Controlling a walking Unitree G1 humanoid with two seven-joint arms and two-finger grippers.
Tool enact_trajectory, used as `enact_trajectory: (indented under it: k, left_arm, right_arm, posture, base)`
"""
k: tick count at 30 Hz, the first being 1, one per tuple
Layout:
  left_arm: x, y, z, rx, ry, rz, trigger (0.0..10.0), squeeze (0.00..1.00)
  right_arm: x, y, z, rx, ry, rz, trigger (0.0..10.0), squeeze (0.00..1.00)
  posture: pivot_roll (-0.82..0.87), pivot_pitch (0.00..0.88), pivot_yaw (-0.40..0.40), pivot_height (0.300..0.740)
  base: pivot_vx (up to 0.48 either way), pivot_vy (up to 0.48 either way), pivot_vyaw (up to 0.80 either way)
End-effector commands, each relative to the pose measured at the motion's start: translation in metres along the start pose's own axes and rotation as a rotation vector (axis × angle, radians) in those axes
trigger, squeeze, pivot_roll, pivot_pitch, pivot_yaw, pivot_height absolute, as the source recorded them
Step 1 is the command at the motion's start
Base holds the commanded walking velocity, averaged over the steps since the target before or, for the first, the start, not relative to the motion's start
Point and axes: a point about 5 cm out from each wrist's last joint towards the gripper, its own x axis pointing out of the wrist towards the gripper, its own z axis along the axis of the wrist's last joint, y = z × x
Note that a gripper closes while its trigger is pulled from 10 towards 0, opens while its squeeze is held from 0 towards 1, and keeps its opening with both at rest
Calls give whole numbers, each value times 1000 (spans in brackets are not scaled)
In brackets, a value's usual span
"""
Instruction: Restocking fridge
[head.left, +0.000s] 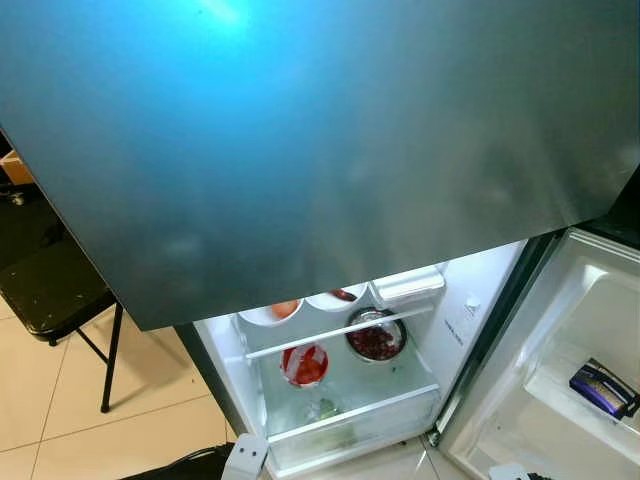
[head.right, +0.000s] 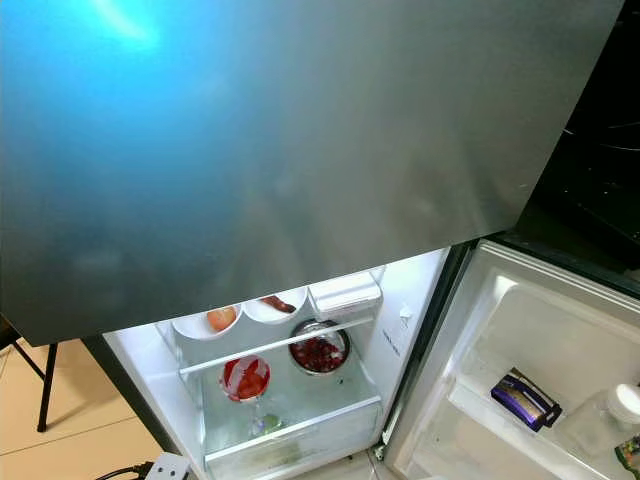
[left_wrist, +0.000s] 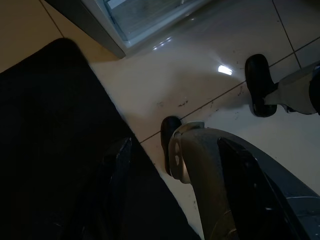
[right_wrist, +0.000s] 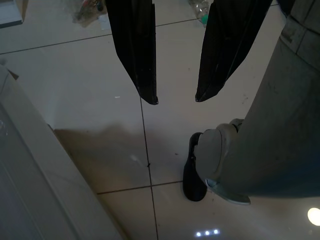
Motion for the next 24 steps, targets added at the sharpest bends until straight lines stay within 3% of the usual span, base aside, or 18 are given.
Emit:
enact_trajectory:
  k: [1, 24]
  left_arm:
    - [1, -3, -1, 5, 6, -12, 10000, 0]
    - [0, 0, -1, 15, 8, -10, 10000, 0]
  right_arm:
    - [0, 2, -2, 7, 1, 3, 10000, 0]
    - [0, 7, -6, 23, 9, 12, 10000, 0]
  posture:
    - [20, 0, -32, 740]
    - [23, 0, -24, 740]
  base:
    - [0, 0, 0]
    - [0, 0, 0]
